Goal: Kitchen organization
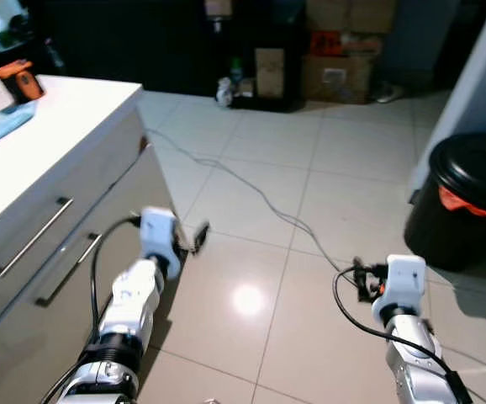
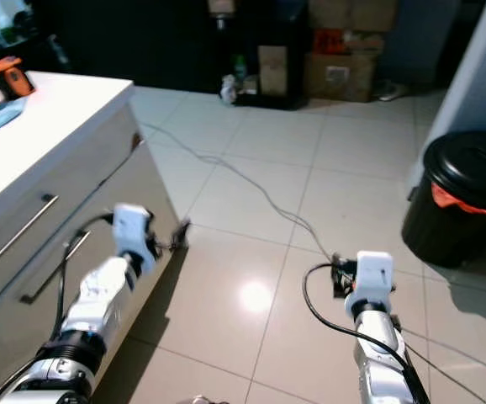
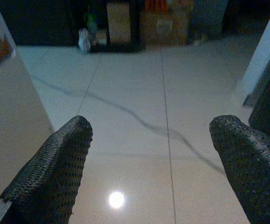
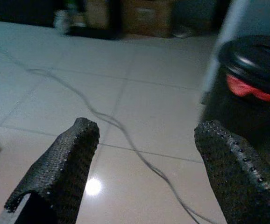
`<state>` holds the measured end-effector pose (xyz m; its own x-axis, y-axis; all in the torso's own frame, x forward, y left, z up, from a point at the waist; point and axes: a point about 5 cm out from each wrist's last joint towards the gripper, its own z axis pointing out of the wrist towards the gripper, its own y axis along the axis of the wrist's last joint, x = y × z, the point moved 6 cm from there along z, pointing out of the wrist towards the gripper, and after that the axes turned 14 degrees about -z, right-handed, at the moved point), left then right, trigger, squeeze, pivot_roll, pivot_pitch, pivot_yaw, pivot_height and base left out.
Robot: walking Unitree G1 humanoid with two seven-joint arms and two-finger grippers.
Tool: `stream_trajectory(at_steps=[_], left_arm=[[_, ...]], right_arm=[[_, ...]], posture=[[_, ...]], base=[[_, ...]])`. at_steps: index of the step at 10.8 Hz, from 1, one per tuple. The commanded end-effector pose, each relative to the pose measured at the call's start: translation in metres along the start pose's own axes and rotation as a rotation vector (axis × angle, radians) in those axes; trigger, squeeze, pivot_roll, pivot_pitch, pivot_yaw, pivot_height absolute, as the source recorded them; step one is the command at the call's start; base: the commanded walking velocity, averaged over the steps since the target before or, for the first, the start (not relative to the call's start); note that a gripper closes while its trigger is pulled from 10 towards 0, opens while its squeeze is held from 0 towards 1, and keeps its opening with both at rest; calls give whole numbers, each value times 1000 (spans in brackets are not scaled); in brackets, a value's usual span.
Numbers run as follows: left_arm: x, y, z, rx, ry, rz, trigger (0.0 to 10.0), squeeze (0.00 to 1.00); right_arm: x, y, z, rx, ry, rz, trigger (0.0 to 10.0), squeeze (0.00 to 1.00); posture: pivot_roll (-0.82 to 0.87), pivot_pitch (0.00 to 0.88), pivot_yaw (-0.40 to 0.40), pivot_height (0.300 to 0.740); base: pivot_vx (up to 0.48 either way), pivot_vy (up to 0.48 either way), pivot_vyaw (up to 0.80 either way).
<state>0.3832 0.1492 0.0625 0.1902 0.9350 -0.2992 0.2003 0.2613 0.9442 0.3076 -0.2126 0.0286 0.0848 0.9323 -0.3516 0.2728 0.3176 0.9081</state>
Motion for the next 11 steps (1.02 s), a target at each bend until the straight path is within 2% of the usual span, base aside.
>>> stream_trajectory(at_steps=[1,2,3,4,5,6,7,8,11], left_arm=[[-8,15,2,-29,-28,35,10000,0],[-12,19,3,-30,-32,63,10000,0],[-15,29,5,-56,-37,102,10000,0],[-14,33,3,-65,-34,107,10000,0],[-11,33,-1,-65,-21,92,10000,0],[-2,25,-6,-37,13,72,10000,0],[6,19,-5,-18,52,60,10000,0],[8,18,-2,-17,63,61,10000,0],[0,35,11,-42,46,67,10000,0]], right_arm=[[9,14,-4,-4,14,-10,10000,0],[13,22,-8,-21,30,11,10000,0],[12,42,-14,-75,23,19,10000,0],[0,56,-19,-105,-20,21,10000,0],[-11,60,-23,-99,-50,13,10000,0],[-18,67,-27,-108,-66,-22,10000,0],[-14,76,-25,-136,-50,-56,10000,0],[-12,82,-21,-152,-60,-73,10000,0],[-4,93,-15,-159,-63,-67,10000,0]], posture=[[-103,0,161,740],[-106,0,167,740],[-112,0,182,740],[-117,0,188,740],[-116,0,184,740],[-116,0,175,740],[-112,0,167,740],[-107,0,160,740],[-107,0,162,740]], base=[[0,0,0],[0,0,0],[0,0,0],[0,0,0],[0,0,0],[0,0,0],[0,0,0],[0,0,800],[0,0,800]])
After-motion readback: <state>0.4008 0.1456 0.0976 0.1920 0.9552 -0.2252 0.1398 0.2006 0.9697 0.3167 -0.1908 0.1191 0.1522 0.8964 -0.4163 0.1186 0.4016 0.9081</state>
